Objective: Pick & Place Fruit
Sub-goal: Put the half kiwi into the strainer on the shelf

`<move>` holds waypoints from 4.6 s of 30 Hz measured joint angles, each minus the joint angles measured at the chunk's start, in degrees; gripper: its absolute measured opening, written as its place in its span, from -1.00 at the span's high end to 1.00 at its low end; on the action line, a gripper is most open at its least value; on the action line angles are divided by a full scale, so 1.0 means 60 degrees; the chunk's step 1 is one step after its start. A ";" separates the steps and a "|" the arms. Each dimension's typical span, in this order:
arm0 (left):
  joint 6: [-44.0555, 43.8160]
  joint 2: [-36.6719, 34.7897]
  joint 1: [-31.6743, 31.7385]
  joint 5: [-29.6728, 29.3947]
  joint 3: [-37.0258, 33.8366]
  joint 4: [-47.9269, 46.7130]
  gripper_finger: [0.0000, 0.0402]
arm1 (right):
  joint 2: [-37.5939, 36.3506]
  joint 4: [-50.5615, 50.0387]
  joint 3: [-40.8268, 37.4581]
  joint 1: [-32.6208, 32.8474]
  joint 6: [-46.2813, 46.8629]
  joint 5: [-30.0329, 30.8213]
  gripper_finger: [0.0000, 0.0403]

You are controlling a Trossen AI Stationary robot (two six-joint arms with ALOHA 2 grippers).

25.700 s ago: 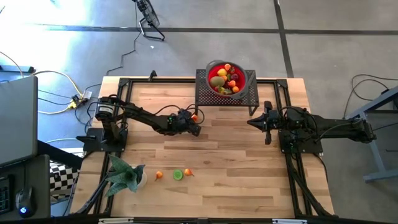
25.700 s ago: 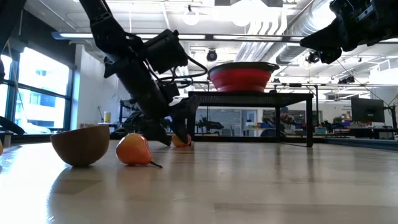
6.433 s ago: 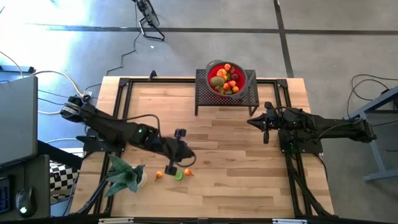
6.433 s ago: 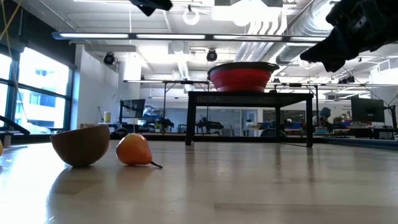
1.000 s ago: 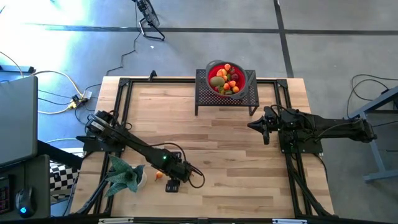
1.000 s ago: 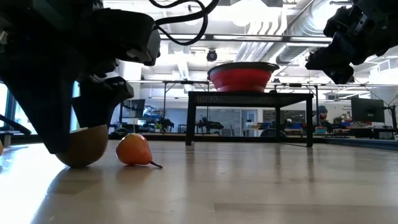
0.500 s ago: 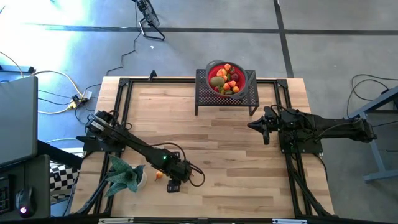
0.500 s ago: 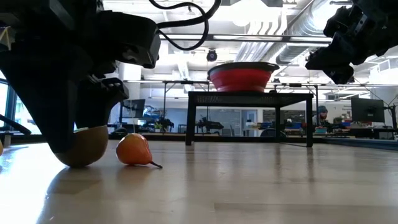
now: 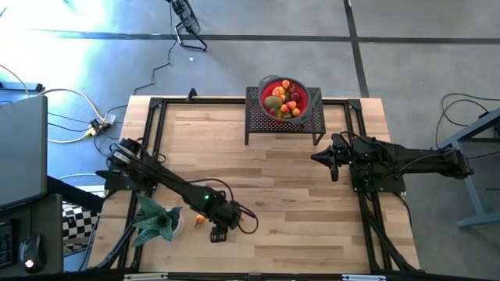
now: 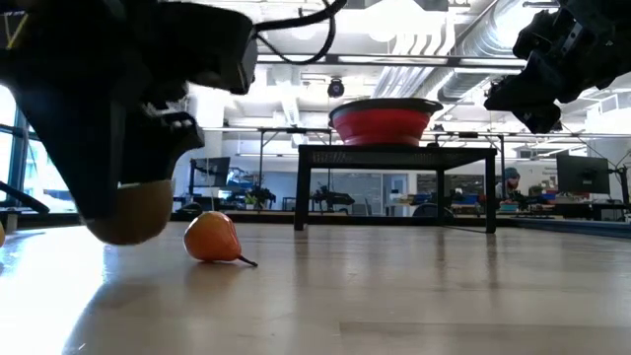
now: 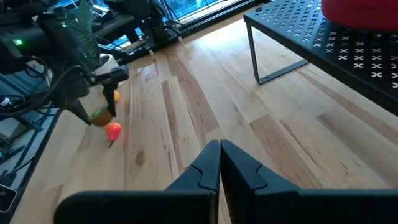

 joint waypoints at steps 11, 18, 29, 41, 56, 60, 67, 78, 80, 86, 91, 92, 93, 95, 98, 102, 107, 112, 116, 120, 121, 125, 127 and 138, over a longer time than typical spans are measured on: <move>0.0411 -0.0069 0.0069 -0.0730 0.1439 -0.1349 -0.28 | -0.0004 -0.0049 0.0000 -0.0001 -0.0069 0.0000 0.98; 0.0660 -0.0073 0.0689 -0.0781 0.2502 -0.1547 -0.28 | 0.0000 -0.0186 0.0000 -0.0003 -0.0497 -0.0042 0.98; 0.2703 -0.0069 0.2541 -0.0798 0.4693 -0.1591 -0.28 | 0.0000 -0.0182 0.0000 -0.0004 -0.0645 -0.0736 0.98; 0.4856 -0.0069 0.5485 -0.0888 0.6318 -0.0649 -0.28 | 0.0000 -0.0033 0.0000 -0.0004 -0.1998 -0.0279 0.98; 0.4100 -0.0055 0.8095 -0.0870 0.6303 0.2564 -0.28 | -0.0003 -0.0003 0.0000 -0.0003 -0.2272 0.1333 0.98; 0.4374 0.0079 0.8200 -0.0921 0.6314 0.3270 -0.28 | -0.0004 0.0295 0.0000 -0.0004 -0.2261 0.1792 0.98; 0.4589 0.0650 0.8186 -0.2588 0.6302 0.3284 -0.28 | -0.0004 0.0451 0.0000 -0.0004 -0.2222 0.1770 0.98; 0.3594 0.1649 0.8182 -0.3689 0.6296 0.3592 -0.28 | 0.0061 0.0433 0.0000 -0.0004 -0.2197 0.1763 0.98; 0.3332 0.1683 0.8189 -0.4044 0.6293 0.3587 -0.28 | 0.0105 0.0427 0.0000 0.0000 -0.2197 0.1762 0.98; 0.2561 0.1679 0.8186 -0.4527 0.6293 0.3590 -0.28 | 0.0176 0.0436 0.0000 0.0000 -0.2203 0.1762 0.98; 0.2304 0.1679 0.8163 -0.4531 0.6294 0.3524 -0.28 | 0.0299 0.0446 0.0000 -0.0002 -0.2253 0.1763 0.98; 0.2300 0.1679 0.8126 -0.4531 0.6296 0.3493 -0.28 | 0.0322 0.0432 0.0000 -0.0004 -0.2255 0.1763 0.98; 0.2304 0.1679 0.8120 -0.4550 0.6296 0.3486 -0.28 | 0.0352 0.0433 0.0000 -0.0003 -0.2256 0.1763 0.98; 0.2311 0.1679 0.8120 -0.4554 0.6293 0.3422 -0.28 | 0.0403 0.0437 0.0000 -0.0004 -0.2259 0.1763 0.98; 0.2317 0.1679 0.8116 -0.4553 0.6293 0.3299 -0.28 | 0.0494 0.0439 0.0000 -0.0004 -0.2259 0.1761 0.98; 0.2334 0.1679 0.8120 -0.4459 0.6295 0.3303 -0.28 | 0.0572 0.0444 0.0000 -0.0001 -0.2259 0.1761 0.98; 0.2337 0.1676 0.8123 -0.4121 0.6293 0.3303 -0.28 | 0.0594 0.0447 0.0000 -0.0004 -0.2261 0.1759 0.98; 0.2308 0.1672 0.8123 -0.4075 0.6295 0.3305 -0.28 | 0.0594 0.0448 0.0000 -0.0002 -0.2262 0.1759 0.98; 0.2307 0.1672 0.8127 -0.4075 0.6294 0.3306 -0.28 | 0.0594 0.0448 0.0000 -0.0004 -0.2262 0.1732 0.98; 0.2327 0.1672 0.8127 -0.4075 0.6295 0.3310 -0.28 | 0.0594 0.0445 0.0000 -0.0004 -0.2263 0.1719 0.98; 0.2333 0.1670 0.8127 -0.4075 0.6295 0.3310 -0.28 | 0.0594 0.0448 0.0000 -0.0003 -0.2266 0.1719 0.98; 0.2337 0.1668 0.8127 -0.4075 0.6293 0.3324 -0.28 | 0.0594 0.0448 0.0000 -0.0002 -0.2266 0.1718 0.98; 0.2337 0.1668 0.8127 -0.4072 0.6293 0.3331 -0.28 | 0.0594 0.0448 0.0000 -0.0002 -0.2266 0.1719 0.98; 0.2337 0.1668 0.8145 -0.4093 0.6296 0.3428 -0.28 | 0.0594 0.0446 0.0000 -0.0003 -0.2348 0.1719 0.98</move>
